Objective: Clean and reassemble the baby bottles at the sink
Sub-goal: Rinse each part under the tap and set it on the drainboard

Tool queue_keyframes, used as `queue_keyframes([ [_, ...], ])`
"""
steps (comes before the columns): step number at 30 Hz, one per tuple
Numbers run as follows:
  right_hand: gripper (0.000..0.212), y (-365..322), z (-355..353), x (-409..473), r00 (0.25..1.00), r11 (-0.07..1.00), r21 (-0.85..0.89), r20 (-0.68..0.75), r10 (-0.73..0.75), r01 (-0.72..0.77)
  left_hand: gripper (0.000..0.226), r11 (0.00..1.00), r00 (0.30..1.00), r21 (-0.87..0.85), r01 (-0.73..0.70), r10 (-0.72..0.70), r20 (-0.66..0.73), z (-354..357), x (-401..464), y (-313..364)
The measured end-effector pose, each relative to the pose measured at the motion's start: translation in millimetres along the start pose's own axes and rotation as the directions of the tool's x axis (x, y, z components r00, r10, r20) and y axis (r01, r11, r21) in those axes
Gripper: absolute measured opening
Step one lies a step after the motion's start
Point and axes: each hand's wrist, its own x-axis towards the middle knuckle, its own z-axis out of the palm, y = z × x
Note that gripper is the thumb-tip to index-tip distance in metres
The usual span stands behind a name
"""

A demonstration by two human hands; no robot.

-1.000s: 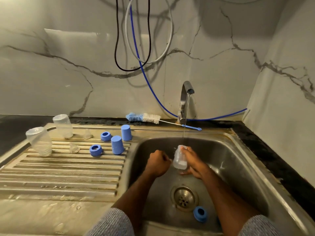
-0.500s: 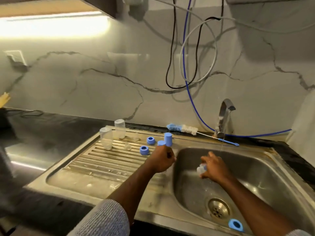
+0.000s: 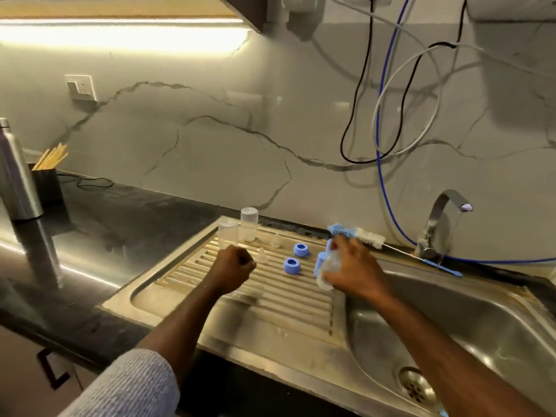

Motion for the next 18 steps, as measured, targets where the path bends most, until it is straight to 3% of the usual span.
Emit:
queue_keyframes([
  [5, 0.056, -92, 44, 29, 0.983, 0.972, 0.151, 0.010, -0.183, 0.179, 0.006, 0.995, 0.994, 0.057, 0.085, -0.081, -0.069, -38, -1, -47],
  [11, 0.063, -168, 94, 65, 0.980, 0.945, 0.268, 0.015, -0.199, 0.188, 0.006, 0.984, 0.982, 0.105, 0.147, -0.133, -0.130, -68, -8, -80],
  [18, 0.065, -198, 123, 84, 0.986, 0.935, 0.320, 0.013, -0.167, 0.154, 0.008, 0.978, 0.980, 0.141, 0.153, -0.131, -0.150, -82, -13, -97],
])
